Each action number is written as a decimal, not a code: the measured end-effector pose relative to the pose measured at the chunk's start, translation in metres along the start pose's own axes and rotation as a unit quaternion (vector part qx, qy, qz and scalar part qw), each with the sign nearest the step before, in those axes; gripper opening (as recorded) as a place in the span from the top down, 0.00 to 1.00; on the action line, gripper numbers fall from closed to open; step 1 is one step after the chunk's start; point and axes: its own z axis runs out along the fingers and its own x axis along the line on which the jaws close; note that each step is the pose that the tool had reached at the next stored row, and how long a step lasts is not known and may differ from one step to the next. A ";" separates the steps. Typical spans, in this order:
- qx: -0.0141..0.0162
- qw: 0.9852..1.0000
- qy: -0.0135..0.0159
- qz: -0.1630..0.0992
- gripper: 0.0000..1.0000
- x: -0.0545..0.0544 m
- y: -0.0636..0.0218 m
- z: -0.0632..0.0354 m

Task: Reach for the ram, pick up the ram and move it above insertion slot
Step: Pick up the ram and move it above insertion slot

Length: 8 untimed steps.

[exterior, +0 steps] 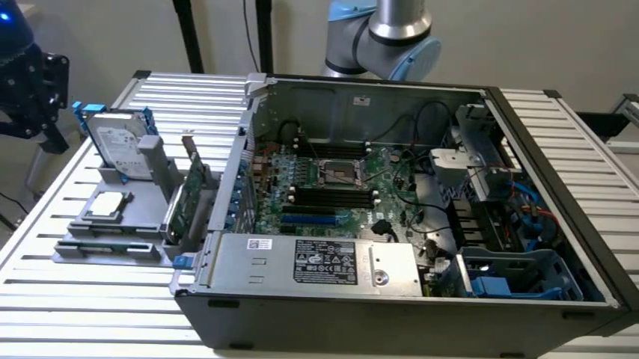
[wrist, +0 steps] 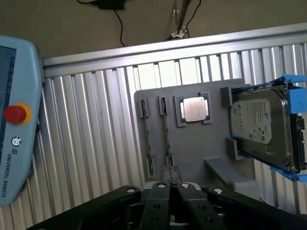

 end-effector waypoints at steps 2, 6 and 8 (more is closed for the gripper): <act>0.000 1.000 0.001 -0.018 0.89 0.000 0.0000 0.0001; 0.001 0.998 0.002 -0.055 0.89 0.000 -0.0001 0.0004; 0.002 0.997 0.002 -0.073 0.89 0.000 0.0000 0.0005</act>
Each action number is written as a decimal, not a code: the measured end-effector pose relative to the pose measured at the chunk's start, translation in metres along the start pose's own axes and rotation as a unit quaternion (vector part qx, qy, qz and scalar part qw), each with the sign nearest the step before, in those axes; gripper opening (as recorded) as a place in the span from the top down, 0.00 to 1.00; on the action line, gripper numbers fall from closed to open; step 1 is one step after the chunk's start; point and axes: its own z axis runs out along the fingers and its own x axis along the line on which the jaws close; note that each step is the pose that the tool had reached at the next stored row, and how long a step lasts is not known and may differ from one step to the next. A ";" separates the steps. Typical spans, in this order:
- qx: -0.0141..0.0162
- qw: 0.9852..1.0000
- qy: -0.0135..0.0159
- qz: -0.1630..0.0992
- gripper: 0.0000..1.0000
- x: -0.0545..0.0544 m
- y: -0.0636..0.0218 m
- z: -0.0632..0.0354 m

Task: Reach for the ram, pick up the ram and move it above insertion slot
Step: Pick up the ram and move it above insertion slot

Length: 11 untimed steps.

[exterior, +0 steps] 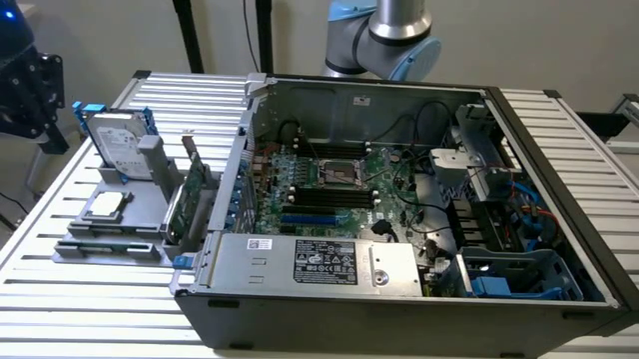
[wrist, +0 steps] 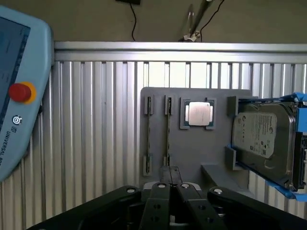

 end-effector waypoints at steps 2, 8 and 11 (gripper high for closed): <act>0.001 1.000 0.000 -0.013 0.89 0.000 0.0002 0.0001; 0.003 1.000 0.000 -0.014 0.76 0.000 0.0002 0.0006; 0.009 1.000 0.000 -0.014 0.58 0.000 0.0004 0.0041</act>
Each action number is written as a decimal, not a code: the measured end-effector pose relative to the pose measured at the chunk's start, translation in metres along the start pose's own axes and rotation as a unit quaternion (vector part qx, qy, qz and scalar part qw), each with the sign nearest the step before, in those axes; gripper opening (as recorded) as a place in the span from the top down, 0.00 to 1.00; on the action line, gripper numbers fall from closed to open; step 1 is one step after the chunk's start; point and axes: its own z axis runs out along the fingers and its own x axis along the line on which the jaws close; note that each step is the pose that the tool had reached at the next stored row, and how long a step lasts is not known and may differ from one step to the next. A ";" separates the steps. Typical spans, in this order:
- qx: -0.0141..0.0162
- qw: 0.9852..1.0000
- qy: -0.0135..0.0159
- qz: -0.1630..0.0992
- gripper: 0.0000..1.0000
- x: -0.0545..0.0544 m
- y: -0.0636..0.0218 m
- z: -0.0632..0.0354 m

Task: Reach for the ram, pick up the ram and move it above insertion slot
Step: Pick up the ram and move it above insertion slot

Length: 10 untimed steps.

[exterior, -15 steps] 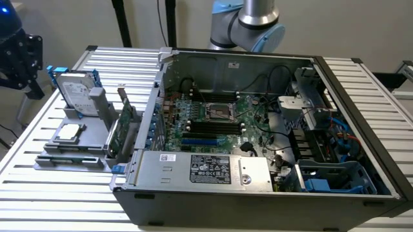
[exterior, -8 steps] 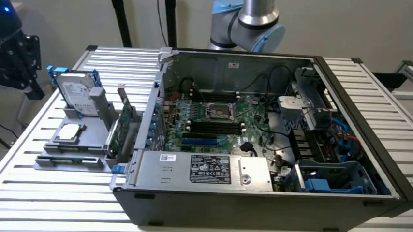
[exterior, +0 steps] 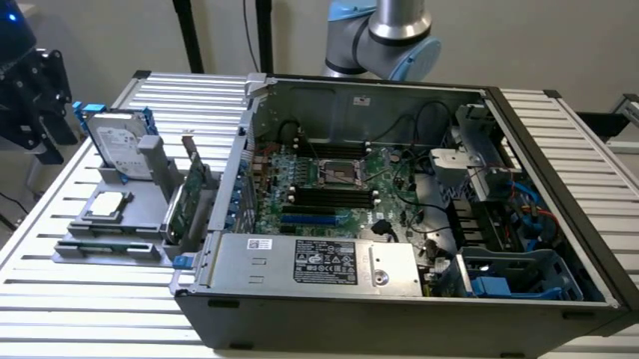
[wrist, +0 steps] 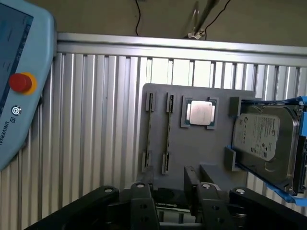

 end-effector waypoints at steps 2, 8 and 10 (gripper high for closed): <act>0.002 1.000 0.000 0.000 0.58 0.000 0.0004 0.0034; 0.003 1.000 0.000 0.000 0.52 0.006 0.0024 0.0144; 0.003 1.000 0.000 0.000 0.52 0.008 0.0026 0.0182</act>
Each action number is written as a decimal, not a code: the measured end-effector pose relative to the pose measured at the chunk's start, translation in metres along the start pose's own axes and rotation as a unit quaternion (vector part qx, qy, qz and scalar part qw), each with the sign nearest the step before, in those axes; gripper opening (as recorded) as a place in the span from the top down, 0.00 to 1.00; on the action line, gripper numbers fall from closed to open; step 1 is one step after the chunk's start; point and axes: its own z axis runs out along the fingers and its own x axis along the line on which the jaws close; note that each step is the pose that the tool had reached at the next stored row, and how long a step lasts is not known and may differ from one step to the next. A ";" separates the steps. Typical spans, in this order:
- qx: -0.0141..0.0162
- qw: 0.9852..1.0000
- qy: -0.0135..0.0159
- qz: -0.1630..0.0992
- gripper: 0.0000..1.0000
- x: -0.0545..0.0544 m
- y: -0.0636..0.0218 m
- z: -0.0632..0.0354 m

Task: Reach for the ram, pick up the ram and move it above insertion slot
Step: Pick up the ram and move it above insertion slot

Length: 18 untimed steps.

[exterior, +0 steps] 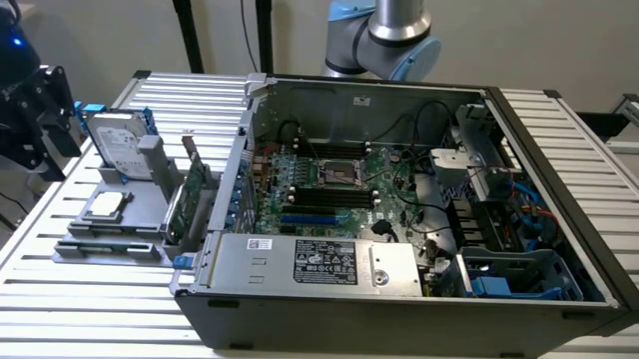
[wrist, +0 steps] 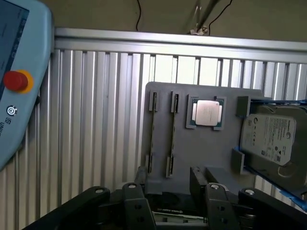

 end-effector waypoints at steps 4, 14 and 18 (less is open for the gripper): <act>0.000 1.000 0.000 0.000 0.52 0.004 0.0003 0.0072; 0.000 1.000 0.000 0.000 0.52 0.007 0.0003 0.0255; 0.000 1.000 0.000 0.000 0.52 0.007 0.0003 0.0326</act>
